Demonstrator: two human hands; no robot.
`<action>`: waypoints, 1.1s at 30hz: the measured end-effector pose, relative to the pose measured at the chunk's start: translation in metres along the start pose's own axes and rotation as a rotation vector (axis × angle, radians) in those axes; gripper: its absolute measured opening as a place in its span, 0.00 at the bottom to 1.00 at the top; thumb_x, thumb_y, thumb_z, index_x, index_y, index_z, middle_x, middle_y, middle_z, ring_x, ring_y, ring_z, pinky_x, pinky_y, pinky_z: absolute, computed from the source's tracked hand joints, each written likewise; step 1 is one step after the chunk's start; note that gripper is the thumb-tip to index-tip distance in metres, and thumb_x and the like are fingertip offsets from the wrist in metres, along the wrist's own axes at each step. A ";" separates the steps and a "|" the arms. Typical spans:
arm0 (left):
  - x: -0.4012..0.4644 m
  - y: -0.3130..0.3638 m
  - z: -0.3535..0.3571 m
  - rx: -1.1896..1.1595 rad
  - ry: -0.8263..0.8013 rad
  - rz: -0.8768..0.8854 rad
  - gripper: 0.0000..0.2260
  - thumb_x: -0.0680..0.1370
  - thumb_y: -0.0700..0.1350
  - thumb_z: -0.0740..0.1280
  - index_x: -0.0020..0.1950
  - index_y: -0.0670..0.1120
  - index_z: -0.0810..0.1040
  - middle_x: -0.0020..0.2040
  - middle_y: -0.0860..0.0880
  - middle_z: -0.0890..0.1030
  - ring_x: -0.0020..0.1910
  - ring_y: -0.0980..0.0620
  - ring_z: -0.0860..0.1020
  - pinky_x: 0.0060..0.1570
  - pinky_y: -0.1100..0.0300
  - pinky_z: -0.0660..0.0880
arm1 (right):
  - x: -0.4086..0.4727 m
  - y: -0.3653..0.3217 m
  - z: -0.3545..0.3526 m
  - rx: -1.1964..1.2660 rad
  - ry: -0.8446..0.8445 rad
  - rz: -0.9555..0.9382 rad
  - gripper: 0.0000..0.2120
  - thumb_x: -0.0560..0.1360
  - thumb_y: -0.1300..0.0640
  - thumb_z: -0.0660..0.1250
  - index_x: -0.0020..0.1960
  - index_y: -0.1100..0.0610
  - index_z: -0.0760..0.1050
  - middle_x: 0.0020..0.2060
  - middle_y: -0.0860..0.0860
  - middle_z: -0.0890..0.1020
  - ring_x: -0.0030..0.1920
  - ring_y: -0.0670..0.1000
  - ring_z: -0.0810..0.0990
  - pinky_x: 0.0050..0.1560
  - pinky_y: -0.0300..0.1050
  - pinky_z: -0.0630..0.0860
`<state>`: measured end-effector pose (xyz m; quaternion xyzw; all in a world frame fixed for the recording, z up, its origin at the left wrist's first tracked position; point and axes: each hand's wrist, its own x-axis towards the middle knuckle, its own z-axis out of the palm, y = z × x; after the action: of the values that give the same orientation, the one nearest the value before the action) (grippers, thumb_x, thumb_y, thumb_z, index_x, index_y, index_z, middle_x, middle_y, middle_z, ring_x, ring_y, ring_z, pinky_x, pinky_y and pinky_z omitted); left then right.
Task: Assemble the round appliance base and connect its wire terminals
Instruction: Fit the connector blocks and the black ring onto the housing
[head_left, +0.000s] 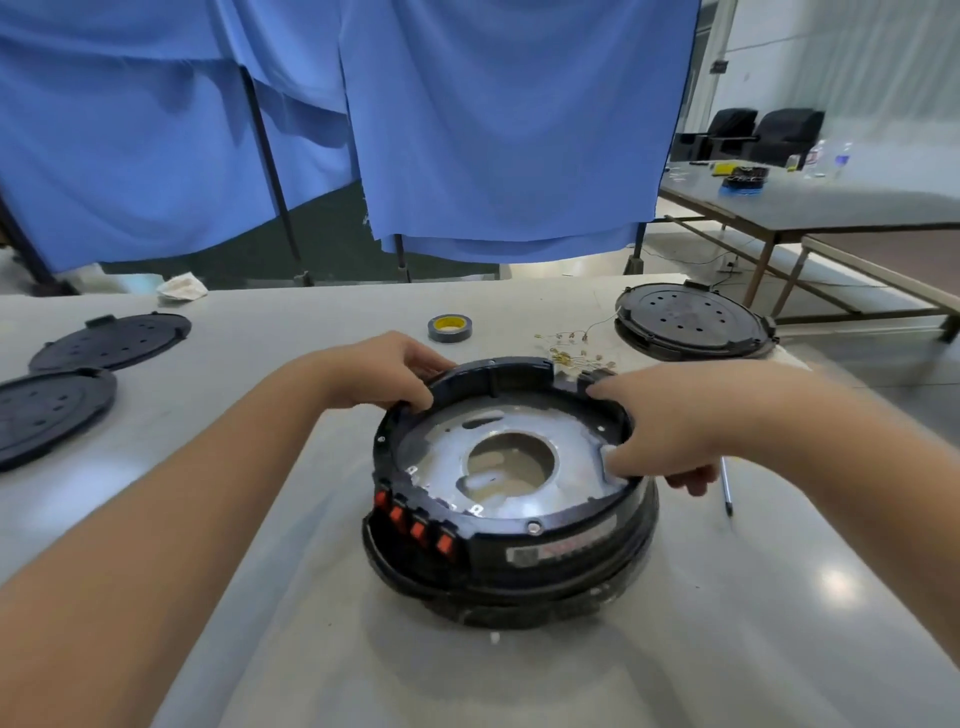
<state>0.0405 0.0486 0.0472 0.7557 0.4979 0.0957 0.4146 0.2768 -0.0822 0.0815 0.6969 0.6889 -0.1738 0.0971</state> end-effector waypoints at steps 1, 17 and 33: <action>0.005 0.004 -0.002 0.077 0.001 -0.008 0.21 0.70 0.32 0.65 0.53 0.55 0.83 0.50 0.52 0.85 0.49 0.52 0.83 0.44 0.60 0.81 | -0.004 -0.003 0.002 -0.019 -0.002 0.015 0.22 0.73 0.50 0.63 0.65 0.56 0.68 0.24 0.51 0.82 0.21 0.47 0.79 0.22 0.35 0.73; 0.043 0.026 0.019 0.494 0.361 0.227 0.10 0.72 0.42 0.71 0.52 0.51 0.84 0.44 0.54 0.81 0.41 0.57 0.77 0.36 0.69 0.67 | -0.029 -0.036 0.028 -0.131 -0.070 -0.070 0.29 0.75 0.32 0.52 0.35 0.56 0.72 0.17 0.47 0.76 0.22 0.43 0.74 0.30 0.39 0.66; -0.018 0.030 0.066 0.551 0.255 0.250 0.29 0.75 0.61 0.66 0.73 0.55 0.66 0.72 0.54 0.68 0.69 0.53 0.67 0.69 0.52 0.65 | 0.056 0.058 0.015 0.571 0.537 0.003 0.06 0.76 0.54 0.65 0.44 0.54 0.79 0.33 0.49 0.83 0.31 0.46 0.82 0.33 0.42 0.79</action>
<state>0.0886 -0.0065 0.0324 0.8766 0.4563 0.1014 0.1139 0.3326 -0.0377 0.0402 0.7175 0.6128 -0.1699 -0.2842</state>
